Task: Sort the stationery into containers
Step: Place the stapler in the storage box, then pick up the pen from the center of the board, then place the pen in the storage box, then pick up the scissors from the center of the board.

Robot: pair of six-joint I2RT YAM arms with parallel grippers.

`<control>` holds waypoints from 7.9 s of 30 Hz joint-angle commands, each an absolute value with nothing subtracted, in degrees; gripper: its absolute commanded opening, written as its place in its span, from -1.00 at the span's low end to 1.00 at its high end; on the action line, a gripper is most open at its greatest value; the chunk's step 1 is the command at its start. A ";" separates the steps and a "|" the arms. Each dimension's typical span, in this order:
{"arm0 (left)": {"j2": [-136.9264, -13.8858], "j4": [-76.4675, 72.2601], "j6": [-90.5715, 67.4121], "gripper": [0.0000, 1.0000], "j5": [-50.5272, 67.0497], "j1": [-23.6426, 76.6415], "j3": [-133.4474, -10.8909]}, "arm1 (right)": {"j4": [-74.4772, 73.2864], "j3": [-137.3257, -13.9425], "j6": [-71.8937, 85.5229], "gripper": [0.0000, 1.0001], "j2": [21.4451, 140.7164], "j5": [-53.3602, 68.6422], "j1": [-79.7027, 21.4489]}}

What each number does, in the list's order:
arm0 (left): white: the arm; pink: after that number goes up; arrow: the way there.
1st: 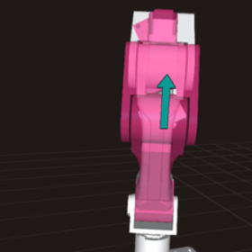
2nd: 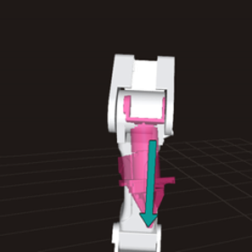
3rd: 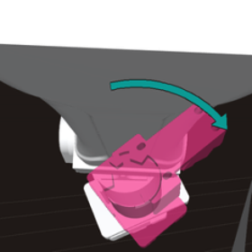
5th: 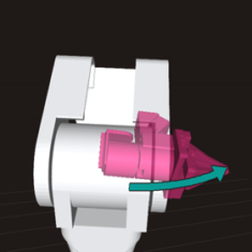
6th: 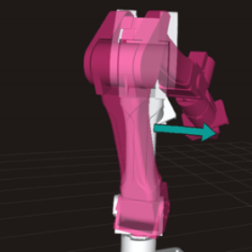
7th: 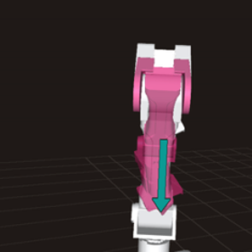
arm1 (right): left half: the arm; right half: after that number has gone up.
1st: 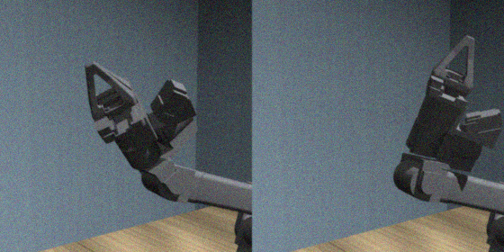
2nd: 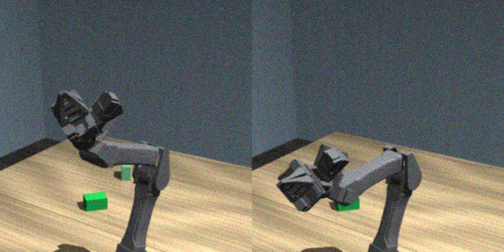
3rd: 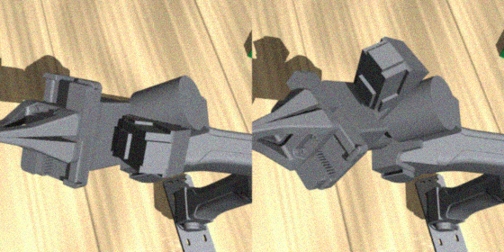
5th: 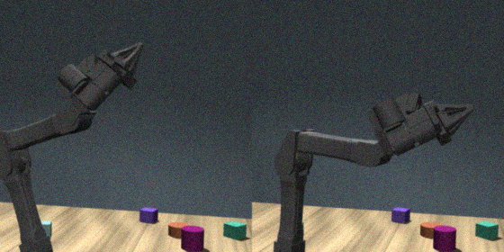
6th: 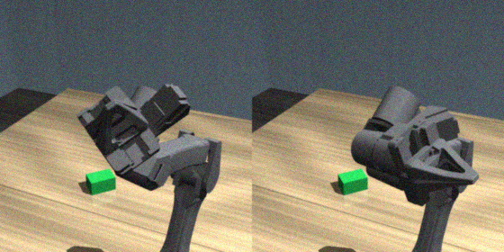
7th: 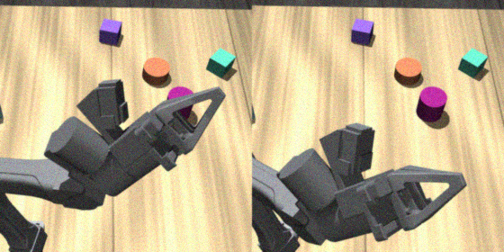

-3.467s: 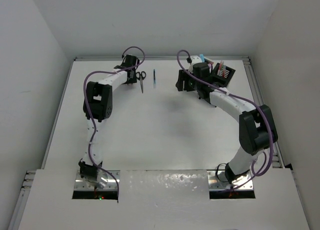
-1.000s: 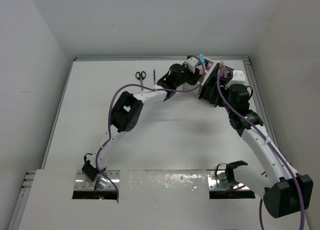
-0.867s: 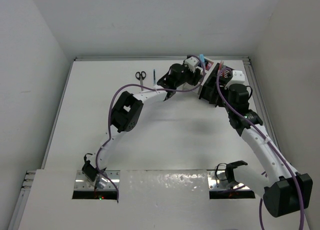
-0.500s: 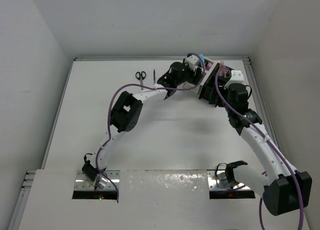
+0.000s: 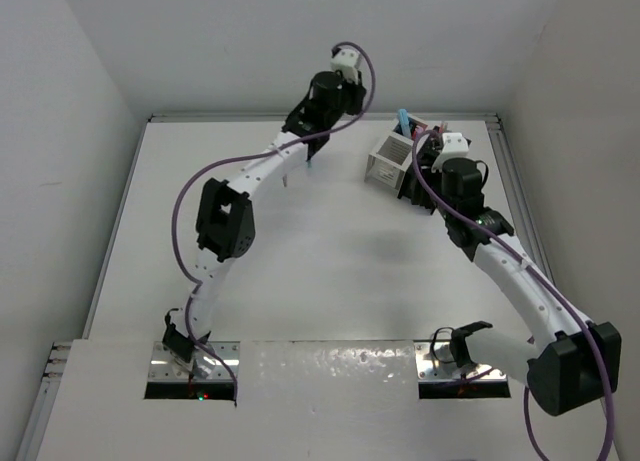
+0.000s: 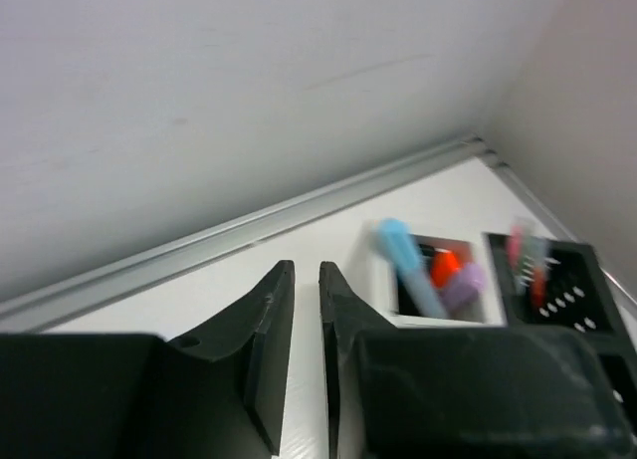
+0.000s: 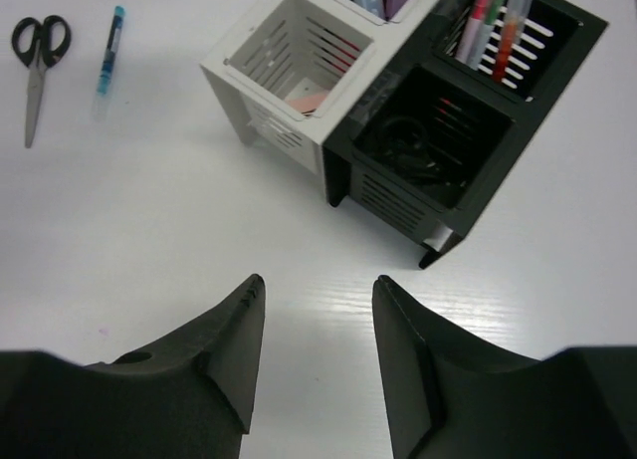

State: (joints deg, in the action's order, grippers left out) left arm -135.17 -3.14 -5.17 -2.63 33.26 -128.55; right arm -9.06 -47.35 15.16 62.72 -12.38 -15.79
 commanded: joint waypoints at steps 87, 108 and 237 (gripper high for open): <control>-111.01 8.35 18.10 -1.00 26.19 31.73 -110.83 | 37.27 -66.62 52.82 0.11 92.19 0.26 -16.70; -106.71 24.16 14.15 0.99 9.09 24.36 -108.65 | 26.03 -67.15 10.67 -1.00 89.73 -10.54 -10.03; -109.51 24.26 27.17 -1.00 12.74 22.06 -87.54 | 29.62 -74.44 56.33 0.32 121.55 3.69 -29.53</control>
